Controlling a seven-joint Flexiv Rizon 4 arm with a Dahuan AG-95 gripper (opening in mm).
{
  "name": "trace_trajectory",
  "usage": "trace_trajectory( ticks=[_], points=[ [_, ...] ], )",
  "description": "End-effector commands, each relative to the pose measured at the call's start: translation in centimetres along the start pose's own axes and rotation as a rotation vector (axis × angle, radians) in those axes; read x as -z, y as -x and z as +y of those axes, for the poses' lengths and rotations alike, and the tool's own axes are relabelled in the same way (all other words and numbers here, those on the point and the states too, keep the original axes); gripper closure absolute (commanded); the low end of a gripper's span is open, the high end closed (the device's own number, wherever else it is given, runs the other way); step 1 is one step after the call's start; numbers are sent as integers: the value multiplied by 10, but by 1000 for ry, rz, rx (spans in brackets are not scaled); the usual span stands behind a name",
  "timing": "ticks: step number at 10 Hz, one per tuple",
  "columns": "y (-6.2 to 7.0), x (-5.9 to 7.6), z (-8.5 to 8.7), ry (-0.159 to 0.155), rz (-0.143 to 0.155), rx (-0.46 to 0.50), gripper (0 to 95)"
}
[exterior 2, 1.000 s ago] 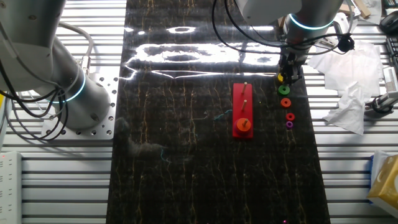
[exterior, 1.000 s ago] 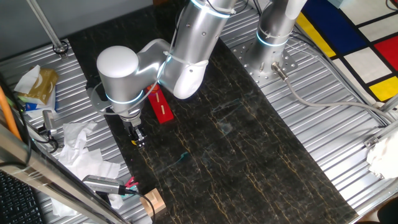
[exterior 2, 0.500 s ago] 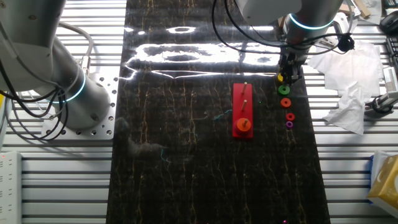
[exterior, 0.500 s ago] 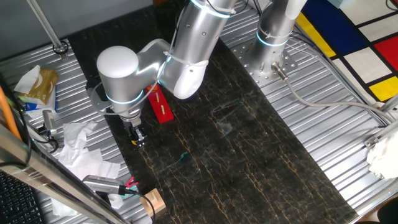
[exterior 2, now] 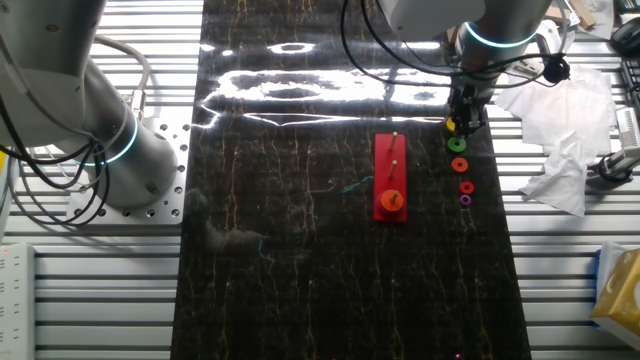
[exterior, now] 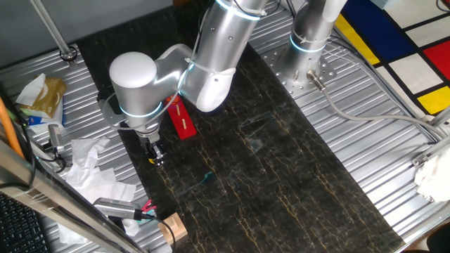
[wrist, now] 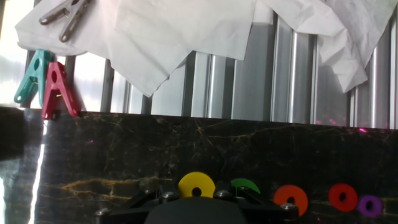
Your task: Take out one Hanoi block and throw it aside
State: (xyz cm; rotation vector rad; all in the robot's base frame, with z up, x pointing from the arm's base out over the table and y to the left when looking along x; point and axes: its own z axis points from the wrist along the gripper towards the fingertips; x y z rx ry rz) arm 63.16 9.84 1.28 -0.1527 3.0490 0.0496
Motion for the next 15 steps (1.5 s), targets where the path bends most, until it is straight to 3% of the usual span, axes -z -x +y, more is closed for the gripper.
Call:
trace_trajectory(
  ticks=[1,13,14,15],
  points=[
    [0,0,0,0,0,0,760],
    [0,0,0,0,0,0,760],
    [0,-2,1,45,-49,0,760],
    [0,-2,1,46,-49,-1,190]
  ],
)
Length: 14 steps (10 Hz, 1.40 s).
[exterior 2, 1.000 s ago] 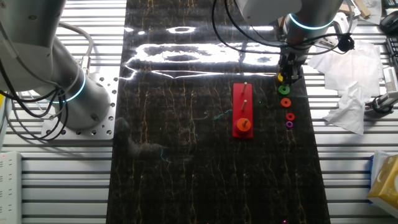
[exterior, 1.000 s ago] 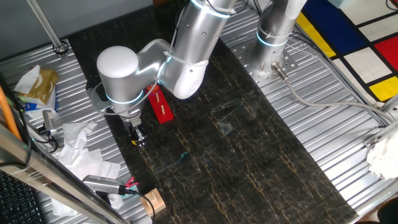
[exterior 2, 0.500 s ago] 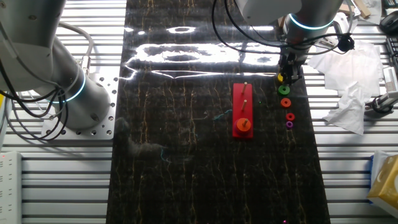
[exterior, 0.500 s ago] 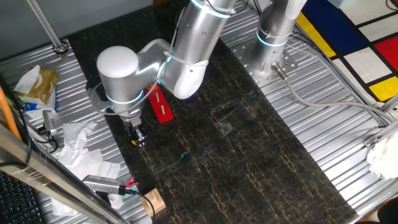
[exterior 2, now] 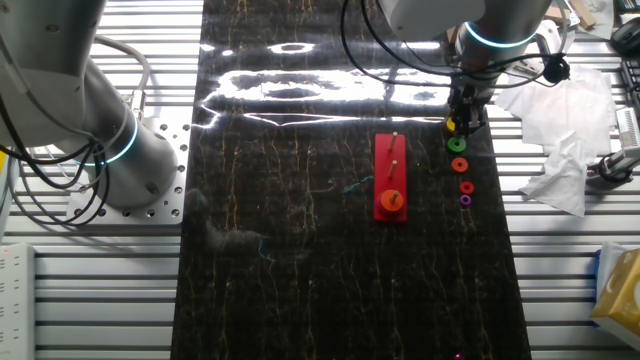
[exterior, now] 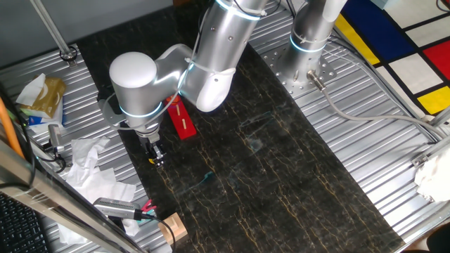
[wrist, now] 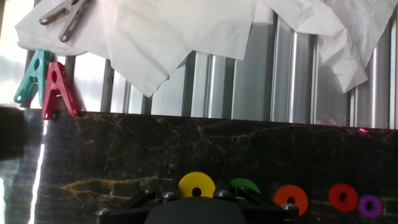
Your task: Take out one Hanoi block and throw it aside
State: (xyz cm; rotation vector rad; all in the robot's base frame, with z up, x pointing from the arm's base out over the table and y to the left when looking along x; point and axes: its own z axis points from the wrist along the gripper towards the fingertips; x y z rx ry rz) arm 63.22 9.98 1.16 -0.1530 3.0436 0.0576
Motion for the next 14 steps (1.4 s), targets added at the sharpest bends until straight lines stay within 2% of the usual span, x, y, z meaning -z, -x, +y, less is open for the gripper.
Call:
trace_trajectory(
  ticks=[1,7,8,13,14],
  points=[
    [-1,-1,0,42,-44,-5,190],
    [0,-1,1,37,-43,-2,190],
    [0,0,1,21,-40,0,380],
    [1,5,3,3,-16,-8,380],
    [1,6,3,-3,-11,-10,570]
  ],
)
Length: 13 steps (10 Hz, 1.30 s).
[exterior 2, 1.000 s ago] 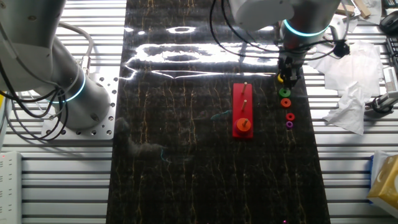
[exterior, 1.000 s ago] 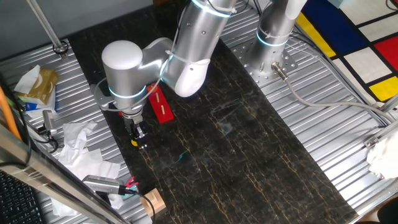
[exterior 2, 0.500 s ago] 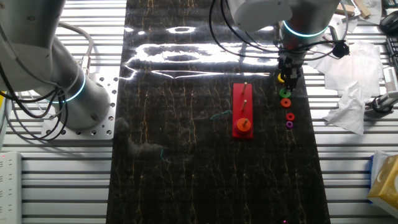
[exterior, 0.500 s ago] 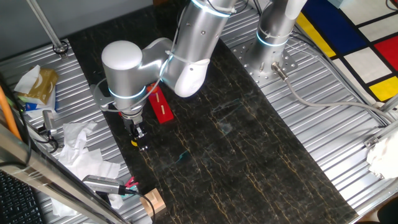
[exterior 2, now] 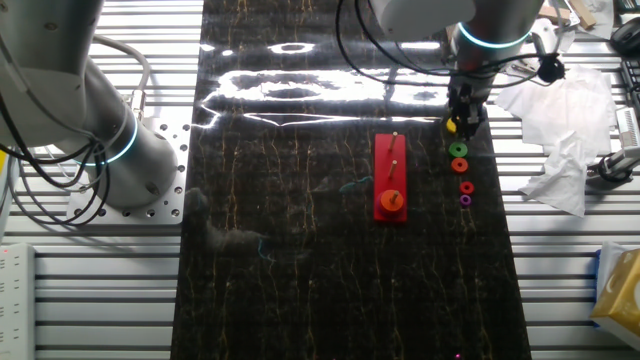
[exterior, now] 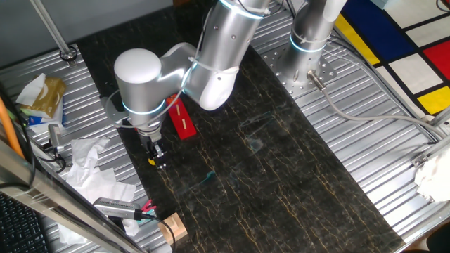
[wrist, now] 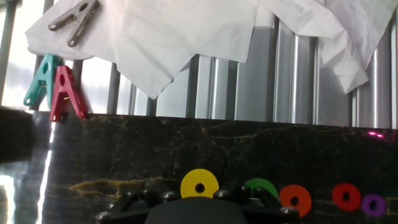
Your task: Take out one Hanoi block and throw it aside
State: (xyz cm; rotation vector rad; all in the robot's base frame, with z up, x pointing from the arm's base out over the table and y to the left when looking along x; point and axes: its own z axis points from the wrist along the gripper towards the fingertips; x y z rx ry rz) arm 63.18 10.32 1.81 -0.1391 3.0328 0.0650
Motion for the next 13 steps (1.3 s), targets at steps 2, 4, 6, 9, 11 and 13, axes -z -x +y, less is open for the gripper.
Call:
trace_trajectory(
  ticks=[2,4,6,9,11,13],
  points=[
    [1,1,0,-11,10,-2,760],
    [1,3,1,-13,18,2,950],
    [1,4,1,-12,22,22,950],
    [1,12,3,-12,32,42,950],
    [0,18,6,-8,32,60,950],
    [-4,30,17,-30,62,64,950]
  ],
)
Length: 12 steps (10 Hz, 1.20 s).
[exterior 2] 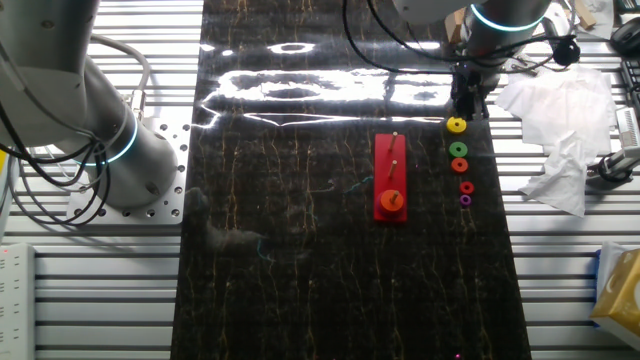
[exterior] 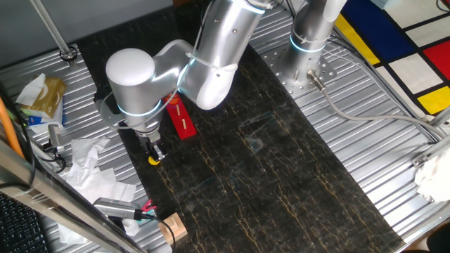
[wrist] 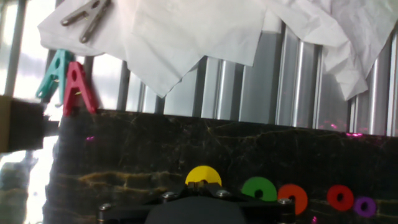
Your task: Take out one Hanoi block and throw it aside
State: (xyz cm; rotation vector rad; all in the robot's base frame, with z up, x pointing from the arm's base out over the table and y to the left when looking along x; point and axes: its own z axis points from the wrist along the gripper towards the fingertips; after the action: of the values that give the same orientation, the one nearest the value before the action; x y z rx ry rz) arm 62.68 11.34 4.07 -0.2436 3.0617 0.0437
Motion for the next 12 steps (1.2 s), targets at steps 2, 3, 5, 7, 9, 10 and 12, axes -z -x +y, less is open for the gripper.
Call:
trace_trajectory(
  ticks=[2,3,5,7,9,10,12],
  points=[
    [-7,20,11,-31,23,16,950],
    [-10,26,11,-34,18,22,950],
    [-15,35,13,-41,16,18,950],
    [-20,38,8,-49,-1,6,950],
    [-26,35,1,-51,-6,-16,950],
    [-31,34,-3,-55,-3,-21,950],
    [-36,35,-5,-55,0,-22,950]
  ],
)
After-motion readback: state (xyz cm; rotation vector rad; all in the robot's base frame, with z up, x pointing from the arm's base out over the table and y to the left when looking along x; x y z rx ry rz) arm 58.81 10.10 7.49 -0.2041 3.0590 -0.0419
